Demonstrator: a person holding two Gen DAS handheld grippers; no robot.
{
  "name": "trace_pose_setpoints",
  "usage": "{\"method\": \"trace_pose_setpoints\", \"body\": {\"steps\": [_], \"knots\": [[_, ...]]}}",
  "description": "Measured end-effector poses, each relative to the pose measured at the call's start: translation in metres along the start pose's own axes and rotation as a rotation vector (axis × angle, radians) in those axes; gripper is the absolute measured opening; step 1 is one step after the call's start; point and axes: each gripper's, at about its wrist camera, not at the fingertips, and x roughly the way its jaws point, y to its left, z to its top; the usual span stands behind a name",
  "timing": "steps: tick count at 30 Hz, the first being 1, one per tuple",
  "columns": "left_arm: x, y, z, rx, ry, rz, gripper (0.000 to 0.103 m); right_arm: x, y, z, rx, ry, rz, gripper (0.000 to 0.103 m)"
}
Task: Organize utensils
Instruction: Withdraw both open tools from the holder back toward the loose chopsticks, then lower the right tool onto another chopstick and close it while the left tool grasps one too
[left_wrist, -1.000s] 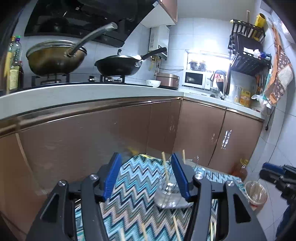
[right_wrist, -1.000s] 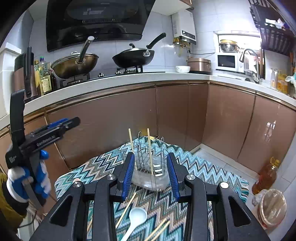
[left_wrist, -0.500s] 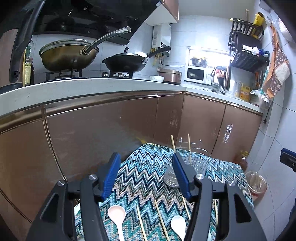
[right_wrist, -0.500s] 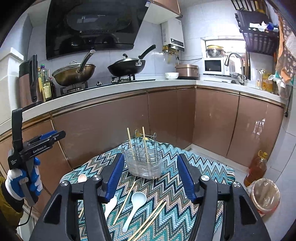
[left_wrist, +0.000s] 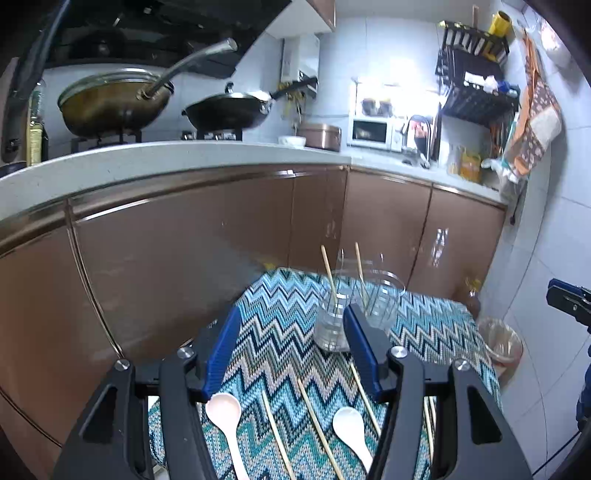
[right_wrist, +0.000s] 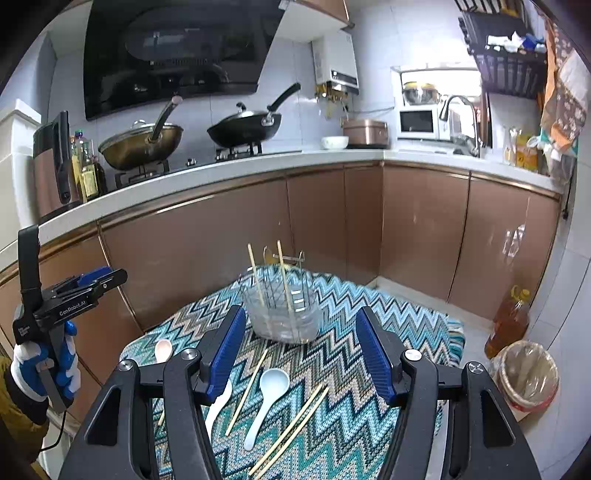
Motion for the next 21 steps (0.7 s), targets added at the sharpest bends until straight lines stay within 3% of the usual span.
{"method": "trace_pose_setpoints", "body": {"steps": [14, 21], "knots": [[0.059, -0.004, -0.027, 0.009, 0.194, -0.045, 0.056, 0.050, -0.018, -0.028, 0.029, 0.131, 0.020, 0.061], [0.090, -0.002, -0.047, -0.021, 0.310, -0.060, 0.056, 0.094, -0.029, -0.047, 0.063, 0.268, 0.035, 0.061]]}}
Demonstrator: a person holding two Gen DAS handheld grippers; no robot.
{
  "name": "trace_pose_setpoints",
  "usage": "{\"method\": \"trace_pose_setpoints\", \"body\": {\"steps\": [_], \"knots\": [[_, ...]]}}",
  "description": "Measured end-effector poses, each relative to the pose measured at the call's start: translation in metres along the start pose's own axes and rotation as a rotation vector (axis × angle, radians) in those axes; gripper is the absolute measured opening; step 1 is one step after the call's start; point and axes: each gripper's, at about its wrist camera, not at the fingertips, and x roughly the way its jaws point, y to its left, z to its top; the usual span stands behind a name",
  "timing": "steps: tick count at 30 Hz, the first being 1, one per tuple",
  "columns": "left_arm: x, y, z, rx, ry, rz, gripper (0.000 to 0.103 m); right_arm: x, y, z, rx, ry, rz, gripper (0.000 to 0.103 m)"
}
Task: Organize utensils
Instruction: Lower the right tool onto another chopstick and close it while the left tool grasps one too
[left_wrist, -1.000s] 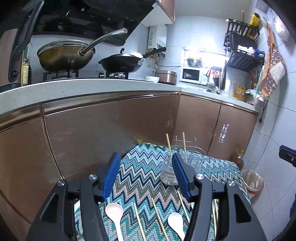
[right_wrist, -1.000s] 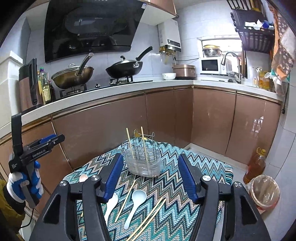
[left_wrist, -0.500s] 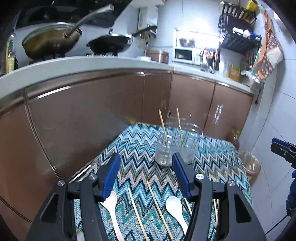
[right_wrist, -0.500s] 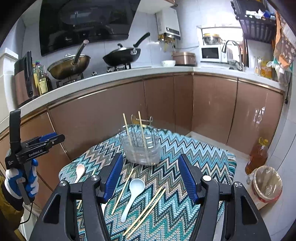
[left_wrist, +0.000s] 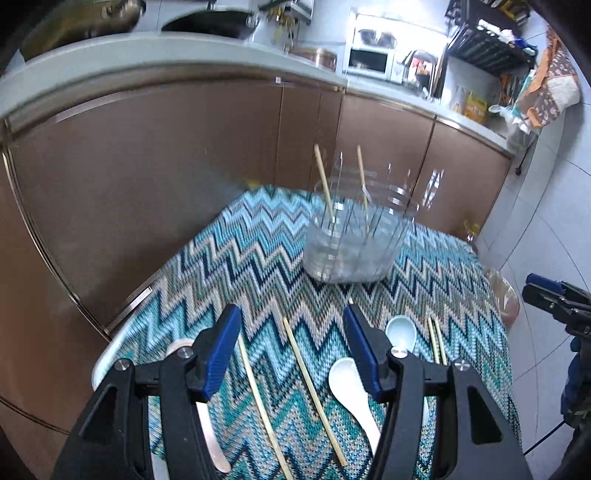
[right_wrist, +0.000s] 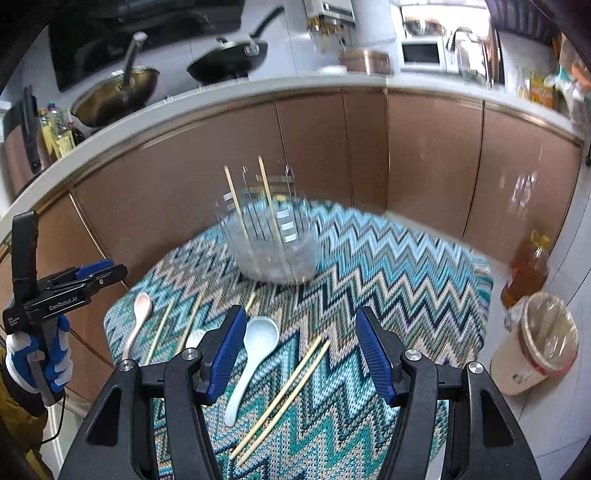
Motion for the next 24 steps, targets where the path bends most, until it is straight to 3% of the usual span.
{"method": "trace_pose_setpoints", "body": {"steps": [6, 14, 17, 24], "knots": [[0.033, -0.009, -0.009, -0.024, 0.122, -0.048, 0.055, 0.041, -0.014, -0.008, 0.045, 0.119, 0.030, 0.054], [0.076, -0.001, -0.009, -0.086, 0.248, -0.049, 0.043, 0.097, -0.031, -0.022, 0.108, 0.278, 0.063, 0.027], [0.087, 0.006, -0.005, -0.107, 0.278, -0.051, 0.038, 0.119, -0.039, -0.027, 0.135, 0.340, 0.061, 0.021], [0.112, 0.012, 0.002, -0.133, 0.350, -0.062, 0.032, 0.152, -0.048, -0.023, 0.158, 0.420, 0.058, 0.017]]}}
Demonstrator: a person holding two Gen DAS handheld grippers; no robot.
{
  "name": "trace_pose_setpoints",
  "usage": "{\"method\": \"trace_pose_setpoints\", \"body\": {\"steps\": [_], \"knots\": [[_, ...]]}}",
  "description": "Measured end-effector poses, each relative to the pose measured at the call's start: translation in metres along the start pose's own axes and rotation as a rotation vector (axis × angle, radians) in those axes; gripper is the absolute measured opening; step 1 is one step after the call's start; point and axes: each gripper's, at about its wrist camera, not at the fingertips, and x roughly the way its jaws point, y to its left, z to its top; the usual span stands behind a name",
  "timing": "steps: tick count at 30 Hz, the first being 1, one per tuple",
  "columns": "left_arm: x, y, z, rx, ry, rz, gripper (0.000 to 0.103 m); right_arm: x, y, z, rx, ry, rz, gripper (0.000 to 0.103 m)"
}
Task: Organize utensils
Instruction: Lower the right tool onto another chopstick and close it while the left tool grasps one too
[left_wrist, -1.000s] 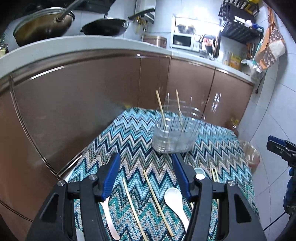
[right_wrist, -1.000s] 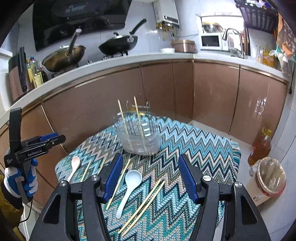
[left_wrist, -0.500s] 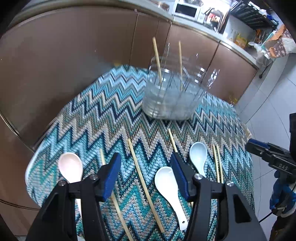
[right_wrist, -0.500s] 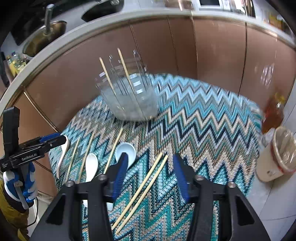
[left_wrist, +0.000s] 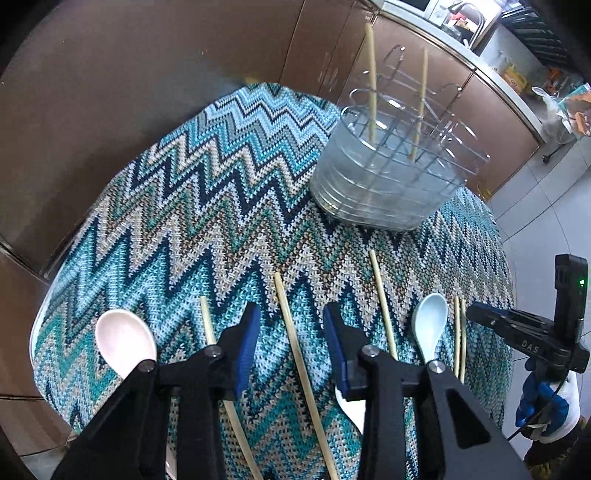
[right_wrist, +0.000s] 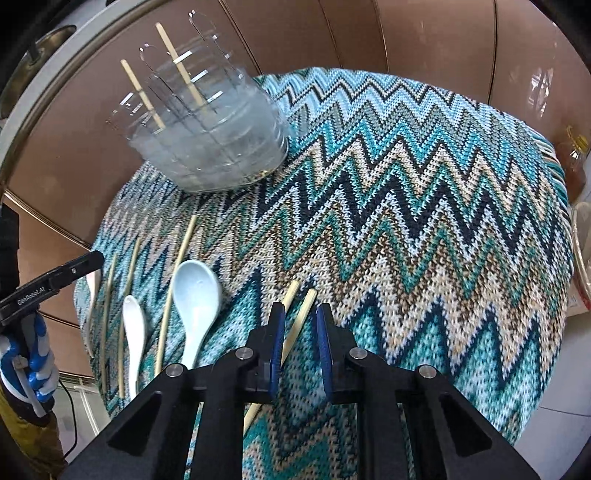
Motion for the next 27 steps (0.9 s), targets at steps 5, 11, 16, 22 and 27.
{"method": "trace_pose_setpoints", "body": {"steps": [5, 11, 16, 22, 27], "knots": [[0.012, 0.000, 0.006, -0.003, 0.043, -0.007, 0.027, 0.013, 0.001, 0.005, -0.024, 0.052, -0.033, 0.016], [0.032, 0.001, 0.014, 0.008, 0.100, 0.022, 0.026, 0.017, 0.006, 0.009, -0.061, 0.083, -0.051, 0.016], [0.050, 0.006, 0.022, 0.016, 0.151, 0.049, 0.023, 0.028, 0.013, 0.018, -0.080, 0.112, -0.055, 0.016], [0.068, 0.006, 0.034, 0.028, 0.178, 0.072, 0.018, 0.035, 0.019, 0.027, -0.103, 0.137, -0.066, 0.016], [0.078, -0.001, 0.043, 0.052, 0.182, 0.109, 0.011, 0.040, 0.030, 0.028, -0.120, 0.138, -0.084, 0.016]]}}
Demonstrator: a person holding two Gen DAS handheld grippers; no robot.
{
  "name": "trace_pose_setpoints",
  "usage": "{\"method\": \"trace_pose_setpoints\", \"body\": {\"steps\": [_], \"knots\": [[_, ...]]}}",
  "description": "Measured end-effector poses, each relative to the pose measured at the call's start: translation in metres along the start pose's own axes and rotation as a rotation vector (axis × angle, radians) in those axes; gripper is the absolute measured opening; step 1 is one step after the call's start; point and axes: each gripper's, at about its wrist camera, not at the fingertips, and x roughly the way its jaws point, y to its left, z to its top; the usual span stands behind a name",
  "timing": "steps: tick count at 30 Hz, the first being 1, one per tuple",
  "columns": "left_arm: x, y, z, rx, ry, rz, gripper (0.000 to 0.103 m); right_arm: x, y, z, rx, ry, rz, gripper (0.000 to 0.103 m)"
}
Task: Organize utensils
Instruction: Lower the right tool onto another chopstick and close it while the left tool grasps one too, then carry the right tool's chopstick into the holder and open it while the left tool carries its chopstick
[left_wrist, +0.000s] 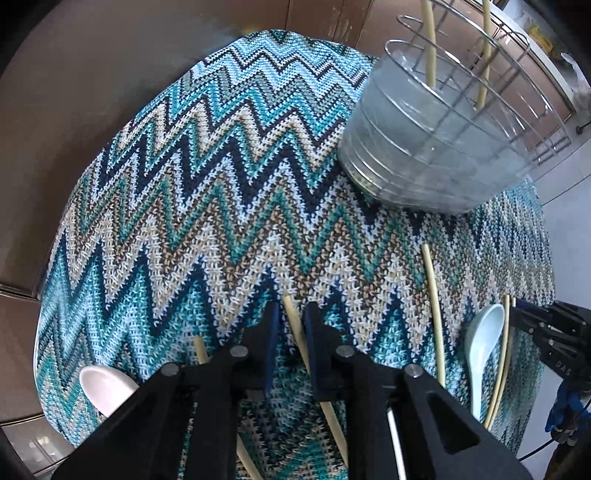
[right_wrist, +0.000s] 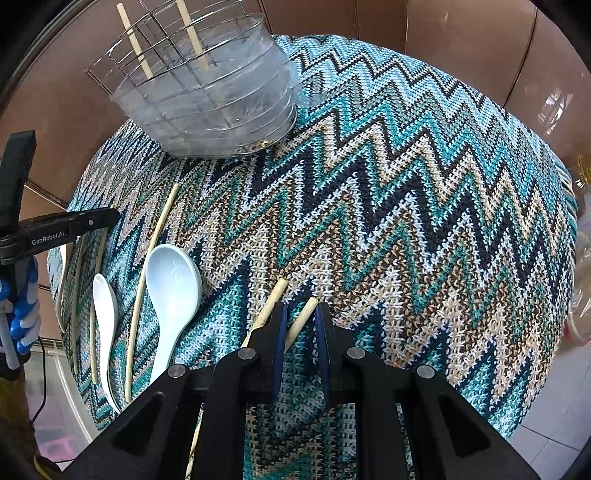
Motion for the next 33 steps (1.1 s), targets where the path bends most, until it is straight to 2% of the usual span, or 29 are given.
{"method": "trace_pose_setpoints", "body": {"steps": [5, 11, 20, 27, 33], "knots": [[-0.001, -0.004, -0.001, -0.018, -0.014, -0.014, 0.005, 0.000, -0.007, -0.001, 0.043, -0.020, 0.035, 0.012], [-0.019, 0.012, -0.018, -0.043, -0.073, -0.033, 0.005, -0.011, -0.013, -0.008, 0.065, -0.055, 0.074, 0.011], [-0.069, 0.021, -0.039, -0.053, -0.219, -0.056, 0.005, -0.053, -0.013, -0.029, 0.050, -0.162, 0.096, 0.010], [-0.103, 0.006, -0.054, -0.025, -0.321, -0.038, 0.005, -0.092, -0.017, -0.050, 0.038, -0.242, 0.097, 0.009], [-0.125, 0.005, -0.068, -0.032, -0.375, -0.035, 0.005, -0.120, -0.015, -0.065, 0.032, -0.297, 0.088, 0.009]]}}
